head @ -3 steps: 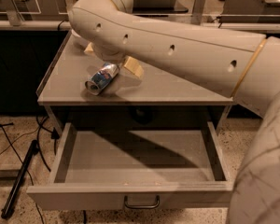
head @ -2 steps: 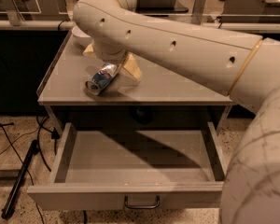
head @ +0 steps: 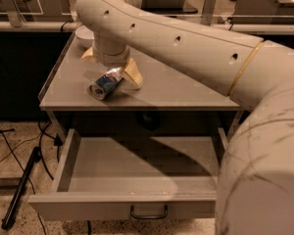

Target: Place redbull can into top drawer

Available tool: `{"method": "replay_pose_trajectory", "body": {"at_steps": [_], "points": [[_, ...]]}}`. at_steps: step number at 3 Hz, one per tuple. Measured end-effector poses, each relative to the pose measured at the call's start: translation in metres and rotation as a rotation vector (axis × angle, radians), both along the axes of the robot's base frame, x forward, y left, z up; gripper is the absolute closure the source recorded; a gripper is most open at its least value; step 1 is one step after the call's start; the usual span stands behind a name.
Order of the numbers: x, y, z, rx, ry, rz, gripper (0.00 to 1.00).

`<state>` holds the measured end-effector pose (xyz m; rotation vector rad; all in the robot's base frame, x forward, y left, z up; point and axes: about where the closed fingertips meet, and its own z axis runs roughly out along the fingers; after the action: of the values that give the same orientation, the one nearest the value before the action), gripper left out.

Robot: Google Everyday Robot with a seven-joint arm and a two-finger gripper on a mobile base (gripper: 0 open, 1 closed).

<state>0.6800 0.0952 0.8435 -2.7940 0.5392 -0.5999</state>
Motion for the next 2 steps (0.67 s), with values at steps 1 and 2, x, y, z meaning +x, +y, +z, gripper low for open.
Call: {"method": "replay_pose_trajectory", "body": {"at_steps": [1,2], "points": [[-0.0041,0.0112,-0.0047,0.005,0.031,0.034,0.0],[-0.0042,0.0112,-0.0047,0.005,0.031,0.034,0.18]]}}
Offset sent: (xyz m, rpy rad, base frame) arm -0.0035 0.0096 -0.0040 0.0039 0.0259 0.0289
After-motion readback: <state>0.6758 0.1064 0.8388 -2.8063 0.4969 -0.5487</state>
